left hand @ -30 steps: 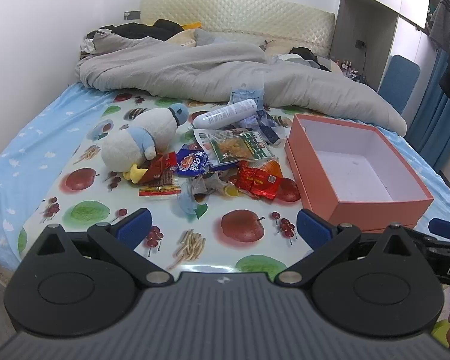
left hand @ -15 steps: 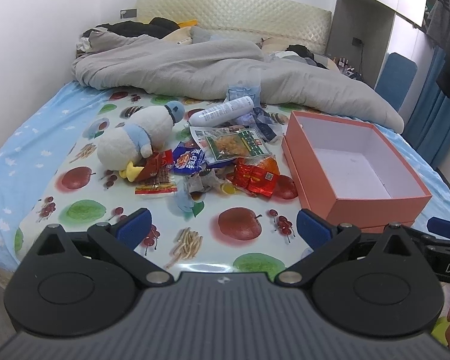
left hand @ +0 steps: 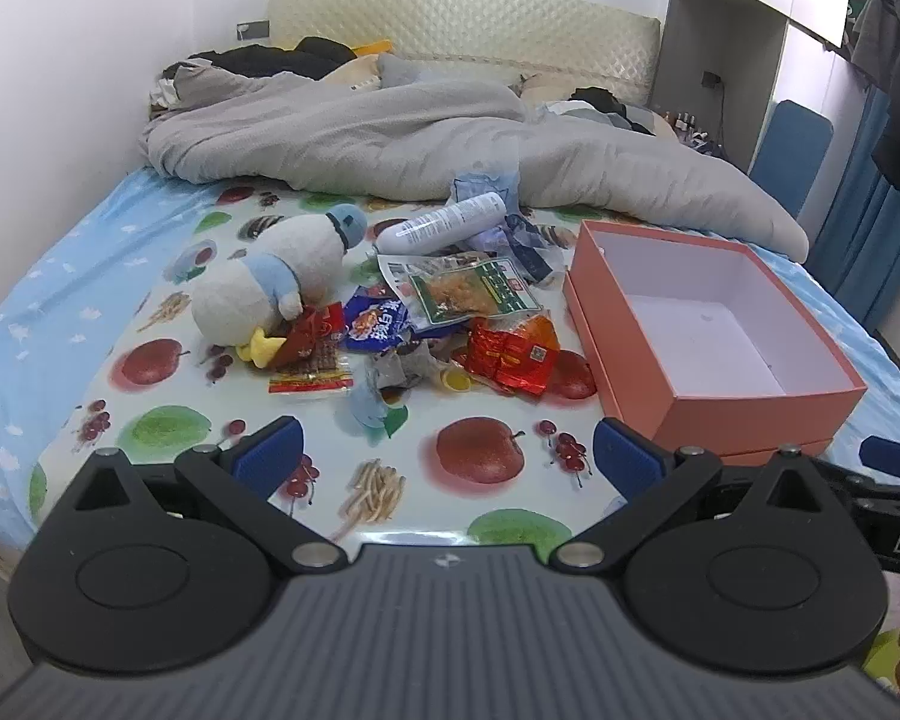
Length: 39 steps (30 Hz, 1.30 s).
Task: Organize snacks
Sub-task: 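Move the left tool toward the clear bag of dark snacks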
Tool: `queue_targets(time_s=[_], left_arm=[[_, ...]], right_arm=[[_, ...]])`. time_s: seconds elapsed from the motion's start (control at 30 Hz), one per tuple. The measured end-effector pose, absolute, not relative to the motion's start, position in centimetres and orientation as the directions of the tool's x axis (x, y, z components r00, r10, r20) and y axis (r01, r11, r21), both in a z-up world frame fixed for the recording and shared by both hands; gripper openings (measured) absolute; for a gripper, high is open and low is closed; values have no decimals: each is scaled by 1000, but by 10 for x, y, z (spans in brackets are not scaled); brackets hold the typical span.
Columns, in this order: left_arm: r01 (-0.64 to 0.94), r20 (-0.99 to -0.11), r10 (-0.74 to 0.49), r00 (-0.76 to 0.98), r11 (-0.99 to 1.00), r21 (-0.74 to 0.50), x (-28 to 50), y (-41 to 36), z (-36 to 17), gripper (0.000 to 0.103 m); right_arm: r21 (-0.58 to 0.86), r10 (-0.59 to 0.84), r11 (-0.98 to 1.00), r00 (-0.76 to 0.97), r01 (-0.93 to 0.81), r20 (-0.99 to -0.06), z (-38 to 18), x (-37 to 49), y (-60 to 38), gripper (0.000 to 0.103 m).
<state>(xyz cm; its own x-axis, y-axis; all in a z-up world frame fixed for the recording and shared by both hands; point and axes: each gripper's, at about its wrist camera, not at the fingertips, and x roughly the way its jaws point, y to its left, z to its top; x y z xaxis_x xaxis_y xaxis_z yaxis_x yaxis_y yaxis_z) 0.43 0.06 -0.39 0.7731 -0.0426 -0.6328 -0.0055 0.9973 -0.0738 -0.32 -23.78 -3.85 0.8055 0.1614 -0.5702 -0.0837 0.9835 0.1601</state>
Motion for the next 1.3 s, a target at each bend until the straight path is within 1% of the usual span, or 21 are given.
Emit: queue_targets(time_s=[0.17,0.27,0.4,0.6,0.73,1.1,1.17,1.3], left_arm=[[2,-634,-56,771,996,-86,5,-3,-5,103],[8,-639,-67,767,995,-95,5,-3,-8,103],[2,-646,-66,760,995,-99,6,-1,-10,103],[-3,-644,-87,760,991,-137,5,6,-10,103],[4,-654,-91,751,991,-133,6,8,-14,103],[-2,-668,-94,739,990,-141,9,16,-21,103],[8,-663,-94,742,991,-132,10,15,-23,103],[-5,-682,-76,727,993,-116,18,18,-33,103]], right_arm=[[181,179,979,807,-91,-563,-39,-3,-238,103],[171,167,982,809,-83,-564,-39,-5,-239,103],[196,169,978,803,-66,-572,-40,-5,-239,103],[194,167,979,815,-69,-554,-37,-10,-238,103],[209,190,974,808,-86,-558,-37,-11,-237,103],[208,167,977,801,-55,-574,-44,-10,-236,103],[207,176,976,795,-65,-581,-46,-9,-236,103],[192,172,979,794,-71,-583,-50,-5,-234,103]])
